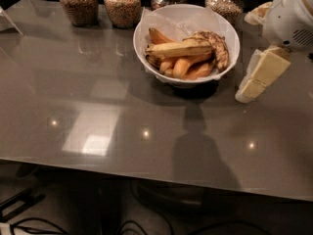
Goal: Pick banana from white bowl
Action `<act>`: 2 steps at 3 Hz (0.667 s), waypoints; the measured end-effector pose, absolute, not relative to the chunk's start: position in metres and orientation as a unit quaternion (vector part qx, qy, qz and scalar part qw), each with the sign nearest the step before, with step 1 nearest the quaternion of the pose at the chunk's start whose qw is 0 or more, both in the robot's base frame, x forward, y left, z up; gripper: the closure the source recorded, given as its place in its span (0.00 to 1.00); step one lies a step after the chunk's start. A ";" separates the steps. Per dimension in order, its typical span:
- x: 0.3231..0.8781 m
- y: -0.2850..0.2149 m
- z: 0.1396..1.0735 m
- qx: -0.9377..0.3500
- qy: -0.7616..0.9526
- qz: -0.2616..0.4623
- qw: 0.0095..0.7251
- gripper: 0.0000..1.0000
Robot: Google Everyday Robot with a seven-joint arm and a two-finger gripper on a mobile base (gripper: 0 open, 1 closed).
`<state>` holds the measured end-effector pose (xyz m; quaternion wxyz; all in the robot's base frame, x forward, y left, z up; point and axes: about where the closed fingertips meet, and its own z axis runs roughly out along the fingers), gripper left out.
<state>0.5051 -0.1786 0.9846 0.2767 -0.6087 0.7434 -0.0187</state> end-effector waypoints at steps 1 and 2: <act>0.561 -0.144 0.985 -0.616 0.705 0.015 0.351 0.00; 0.561 -0.144 0.985 -0.616 0.705 0.015 0.352 0.00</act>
Offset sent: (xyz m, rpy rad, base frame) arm 0.0448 0.0294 0.0024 0.1094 -0.0766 0.0673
